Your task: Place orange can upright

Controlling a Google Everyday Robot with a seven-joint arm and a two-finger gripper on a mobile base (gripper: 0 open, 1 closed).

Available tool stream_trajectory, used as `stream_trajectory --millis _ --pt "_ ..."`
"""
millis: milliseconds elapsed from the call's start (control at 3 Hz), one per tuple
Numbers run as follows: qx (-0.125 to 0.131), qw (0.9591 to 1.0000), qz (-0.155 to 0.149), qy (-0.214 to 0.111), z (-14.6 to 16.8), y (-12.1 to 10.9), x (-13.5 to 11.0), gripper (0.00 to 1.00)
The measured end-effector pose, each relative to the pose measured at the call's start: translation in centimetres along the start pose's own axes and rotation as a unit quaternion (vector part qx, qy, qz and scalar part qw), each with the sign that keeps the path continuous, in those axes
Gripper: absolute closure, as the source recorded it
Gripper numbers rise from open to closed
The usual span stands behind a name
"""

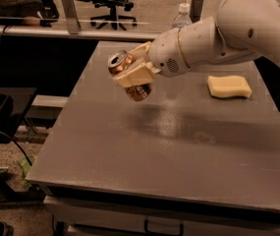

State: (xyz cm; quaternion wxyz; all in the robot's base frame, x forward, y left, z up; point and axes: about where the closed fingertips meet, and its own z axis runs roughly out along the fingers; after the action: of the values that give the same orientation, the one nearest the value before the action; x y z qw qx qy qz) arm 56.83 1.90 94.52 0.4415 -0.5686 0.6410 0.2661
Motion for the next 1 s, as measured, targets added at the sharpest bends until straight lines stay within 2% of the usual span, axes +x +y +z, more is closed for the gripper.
stream_trajectory --millis 333,1000 --pt "0.017 0.9985 0.024 -0.045 -0.90 0.07 0.15 1.00" --pt "0.035 0.9899 0.069 -0.119 -1.25 0.30 1.10 1.00"
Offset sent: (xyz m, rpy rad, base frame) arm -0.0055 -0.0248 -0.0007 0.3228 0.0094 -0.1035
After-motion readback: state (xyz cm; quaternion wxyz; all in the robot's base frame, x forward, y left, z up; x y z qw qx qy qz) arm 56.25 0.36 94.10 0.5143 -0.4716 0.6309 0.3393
